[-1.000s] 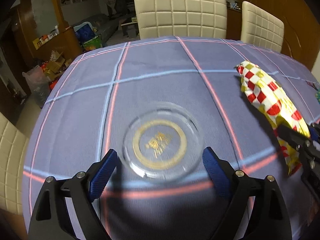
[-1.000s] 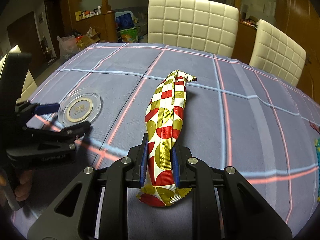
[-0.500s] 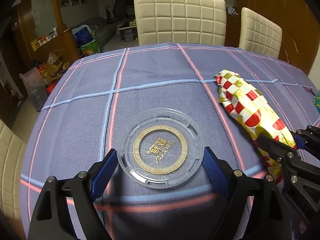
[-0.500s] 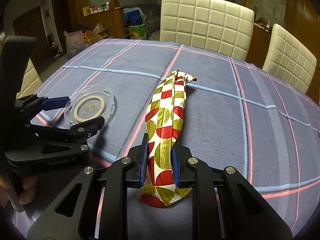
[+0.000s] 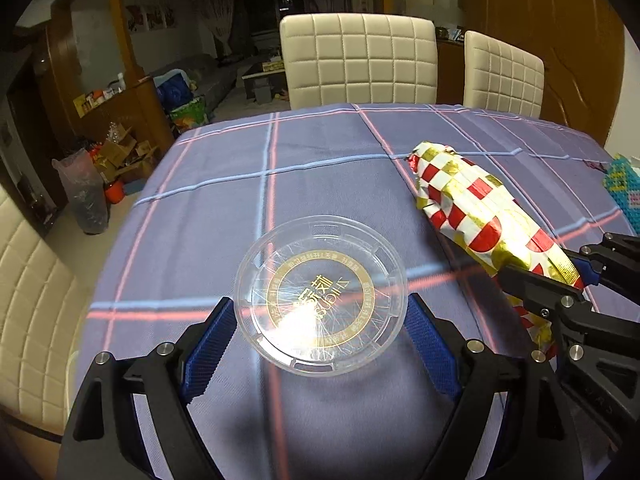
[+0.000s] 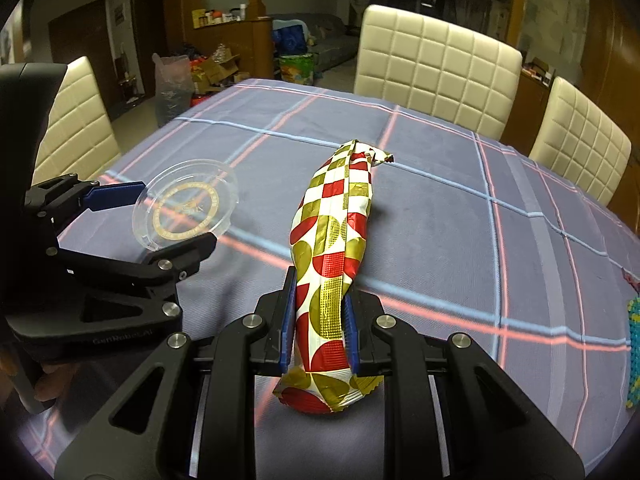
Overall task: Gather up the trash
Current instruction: 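Carry both items over the bin and open the left gripper to drop the lid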
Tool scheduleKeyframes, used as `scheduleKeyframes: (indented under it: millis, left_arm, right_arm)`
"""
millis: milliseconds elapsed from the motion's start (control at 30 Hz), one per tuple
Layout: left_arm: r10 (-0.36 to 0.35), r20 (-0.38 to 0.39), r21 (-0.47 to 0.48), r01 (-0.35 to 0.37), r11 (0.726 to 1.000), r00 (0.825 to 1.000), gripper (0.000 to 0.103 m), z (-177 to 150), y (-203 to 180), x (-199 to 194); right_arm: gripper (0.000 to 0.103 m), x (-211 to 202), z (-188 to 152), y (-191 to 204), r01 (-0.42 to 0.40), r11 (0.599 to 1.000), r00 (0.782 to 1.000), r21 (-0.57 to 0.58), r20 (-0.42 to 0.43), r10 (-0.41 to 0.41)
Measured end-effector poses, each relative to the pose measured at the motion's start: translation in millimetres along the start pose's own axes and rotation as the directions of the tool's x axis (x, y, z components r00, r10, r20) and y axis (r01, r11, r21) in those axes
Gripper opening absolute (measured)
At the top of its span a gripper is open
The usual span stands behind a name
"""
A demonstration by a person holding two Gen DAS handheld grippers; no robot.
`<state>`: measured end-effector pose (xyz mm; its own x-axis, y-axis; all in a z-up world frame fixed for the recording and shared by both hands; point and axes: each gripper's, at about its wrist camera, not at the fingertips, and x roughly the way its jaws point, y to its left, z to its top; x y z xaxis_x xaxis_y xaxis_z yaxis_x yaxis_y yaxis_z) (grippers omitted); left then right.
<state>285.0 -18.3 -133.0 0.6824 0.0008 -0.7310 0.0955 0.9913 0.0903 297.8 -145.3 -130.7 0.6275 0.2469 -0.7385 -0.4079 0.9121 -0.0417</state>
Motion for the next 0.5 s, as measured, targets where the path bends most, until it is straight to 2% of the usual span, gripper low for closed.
scheduleKeyframes:
  millis: [500]
  left_arm:
    - [0.106, 0.075, -0.034, -0.103, 0.994, 0.992, 0.082, -52.9, 57.2, -86.9]
  right_arm:
    - [0.022, -60.5, -3.0, 104.6, -0.037, 0.990, 0.997, -0.135, 0.065, 0.046]
